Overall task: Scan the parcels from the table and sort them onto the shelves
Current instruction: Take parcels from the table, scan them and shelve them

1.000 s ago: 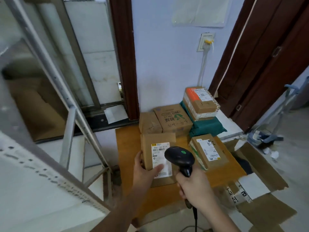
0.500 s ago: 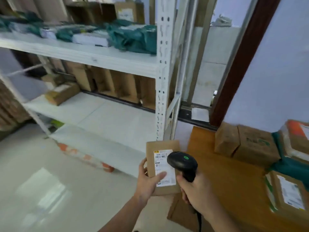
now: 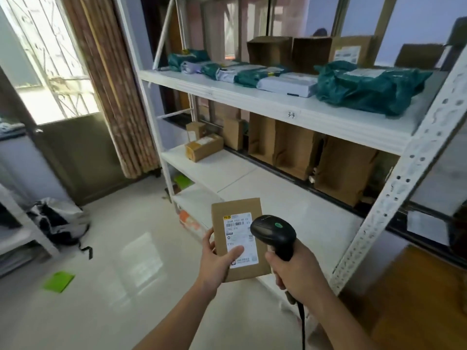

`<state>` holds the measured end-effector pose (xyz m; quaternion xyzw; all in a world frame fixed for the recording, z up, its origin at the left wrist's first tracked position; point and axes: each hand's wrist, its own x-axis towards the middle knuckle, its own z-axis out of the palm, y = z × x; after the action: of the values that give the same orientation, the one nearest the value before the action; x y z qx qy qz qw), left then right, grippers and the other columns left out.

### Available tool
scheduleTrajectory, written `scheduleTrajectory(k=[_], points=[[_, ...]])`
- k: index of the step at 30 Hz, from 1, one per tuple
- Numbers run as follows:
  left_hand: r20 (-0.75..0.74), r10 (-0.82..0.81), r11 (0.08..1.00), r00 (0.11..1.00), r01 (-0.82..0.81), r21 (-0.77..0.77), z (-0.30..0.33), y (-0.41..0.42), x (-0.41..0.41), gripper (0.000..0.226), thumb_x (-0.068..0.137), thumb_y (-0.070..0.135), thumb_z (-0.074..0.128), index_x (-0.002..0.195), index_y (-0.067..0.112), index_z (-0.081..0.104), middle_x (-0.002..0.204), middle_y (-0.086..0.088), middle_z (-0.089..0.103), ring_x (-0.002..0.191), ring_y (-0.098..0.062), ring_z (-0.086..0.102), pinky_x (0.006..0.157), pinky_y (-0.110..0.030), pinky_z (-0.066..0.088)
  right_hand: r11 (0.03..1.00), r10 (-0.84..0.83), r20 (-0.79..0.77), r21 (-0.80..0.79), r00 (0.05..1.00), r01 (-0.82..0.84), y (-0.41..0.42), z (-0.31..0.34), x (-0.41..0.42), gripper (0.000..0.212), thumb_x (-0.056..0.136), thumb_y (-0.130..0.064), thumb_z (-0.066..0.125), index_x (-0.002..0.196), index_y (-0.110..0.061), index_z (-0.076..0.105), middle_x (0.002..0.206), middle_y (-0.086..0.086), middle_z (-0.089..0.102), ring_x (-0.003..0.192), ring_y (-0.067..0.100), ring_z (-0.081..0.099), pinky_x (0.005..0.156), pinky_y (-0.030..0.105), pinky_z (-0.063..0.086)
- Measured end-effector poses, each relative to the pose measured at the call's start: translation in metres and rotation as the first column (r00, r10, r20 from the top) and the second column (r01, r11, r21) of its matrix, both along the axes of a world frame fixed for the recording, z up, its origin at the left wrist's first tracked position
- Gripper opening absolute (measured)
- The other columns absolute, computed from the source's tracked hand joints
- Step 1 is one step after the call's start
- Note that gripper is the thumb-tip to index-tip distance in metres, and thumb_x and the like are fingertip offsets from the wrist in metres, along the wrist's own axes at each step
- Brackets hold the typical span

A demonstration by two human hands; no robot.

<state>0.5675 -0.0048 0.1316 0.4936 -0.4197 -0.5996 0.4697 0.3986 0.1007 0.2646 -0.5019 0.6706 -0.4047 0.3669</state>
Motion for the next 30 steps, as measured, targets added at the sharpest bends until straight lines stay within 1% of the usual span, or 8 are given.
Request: scheduleTrajectory(k=[3,6,11,15,19,24,27,30], points=[[-0.002,0.049,0.999,0.999,-0.049,-0.018,0.006,-0.034,0.042,0.093,0.073,0.019,0.097,0.141,0.046,0.039,0.131,0.002,0.068,0.108,-0.020,0.076,0.089,-0.048,0.064,0.999,0.042,0.032,-0.007,0.999,-0.042,-0.034,0.009,0.037,0.008,0.096,-0.021,0.062,0.088,-0.025,0.059,0.049,-0.017,0.061,0.042,0.006,0.054,0.048,0.018,0.049],[-0.004,0.079,0.997,0.997,-0.079,-0.021,0.010,-0.068,0.073,0.094,0.075,0.020,0.096,0.144,0.045,0.037,0.130,0.004,0.068,0.107,-0.019,0.076,0.087,-0.045,0.065,0.999,0.035,0.100,0.019,0.994,-0.037,-0.067,0.016,0.064,0.005,0.094,-0.012,0.063,0.095,-0.017,0.061,0.047,-0.012,0.061,0.039,0.005,0.052,0.044,0.013,0.045],[0.011,0.107,0.994,0.994,-0.107,0.021,0.008,-0.125,0.107,0.099,0.075,0.025,0.095,0.148,0.045,0.033,0.132,0.005,0.066,0.109,-0.021,0.075,0.083,-0.044,0.066,0.998,0.050,0.107,0.025,0.993,-0.053,-0.128,0.023,0.090,0.006,0.093,-0.011,0.064,0.094,-0.016,0.061,0.055,-0.005,0.060,0.040,0.005,0.053,0.044,0.013,0.045],[0.030,0.113,0.993,0.993,-0.114,0.036,0.005,-0.181,0.118,0.105,0.072,0.031,0.097,0.151,0.048,0.029,0.133,0.007,0.065,0.111,-0.022,0.074,0.083,-0.043,0.066,0.996,0.086,0.027,0.034,0.996,-0.087,-0.190,0.019,0.099,0.007,0.094,-0.017,0.064,0.094,-0.023,0.060,0.052,-0.001,0.062,0.045,0.011,0.056,0.048,0.020,0.051],[0.043,0.133,0.991,0.990,-0.134,0.027,0.004,-0.241,0.127,0.099,0.076,0.025,0.095,0.148,0.045,0.030,0.131,0.007,0.065,0.110,-0.021,0.074,0.075,-0.035,0.066,0.994,0.100,0.006,0.041,0.995,-0.100,-0.261,0.012,0.105,0.009,0.093,-0.020,0.066,0.095,-0.027,0.061,0.057,-0.002,0.065,0.048,0.013,0.060,0.055,0.032,0.058],[0.048,0.175,0.982,0.983,-0.178,0.064,0.005,-0.306,0.142,0.096,0.075,0.023,0.095,0.146,0.041,0.031,0.132,0.006,0.066,0.108,-0.020,0.075,0.072,-0.033,0.065,0.988,0.144,0.072,0.050,0.987,-0.148,-0.338,0.012,0.115,0.007,0.092,-0.017,0.065,0.093,-0.022,0.061,0.056,-0.005,0.063,0.048,0.014,0.056,0.053,0.028,0.053],[0.053,0.179,0.979,0.982,-0.183,0.091,0.004,-0.345,0.152,0.093,0.077,0.023,0.093,0.144,0.037,0.031,0.130,0.005,0.066,0.106,-0.019,0.076,0.075,-0.034,0.066,0.985,0.157,0.078,0.057,0.985,-0.162,-0.379,0.012,0.122,0.009,0.092,-0.016,0.065,0.092,-0.024,0.061,0.056,-0.009,0.064,0.047,0.014,0.057,0.052,0.025,0.053],[0.056,0.166,0.979,0.984,-0.172,0.113,0.000,-0.386,0.162,0.094,0.076,0.023,0.094,0.145,0.036,0.032,0.130,0.006,0.066,0.106,-0.021,0.076,0.083,-0.041,0.066,0.980,0.180,0.068,0.074,0.981,-0.185,-0.421,0.009,0.131,0.011,0.092,-0.017,0.065,0.092,-0.027,0.061,0.056,-0.010,0.065,0.049,0.012,0.059,0.055,0.027,0.055]])
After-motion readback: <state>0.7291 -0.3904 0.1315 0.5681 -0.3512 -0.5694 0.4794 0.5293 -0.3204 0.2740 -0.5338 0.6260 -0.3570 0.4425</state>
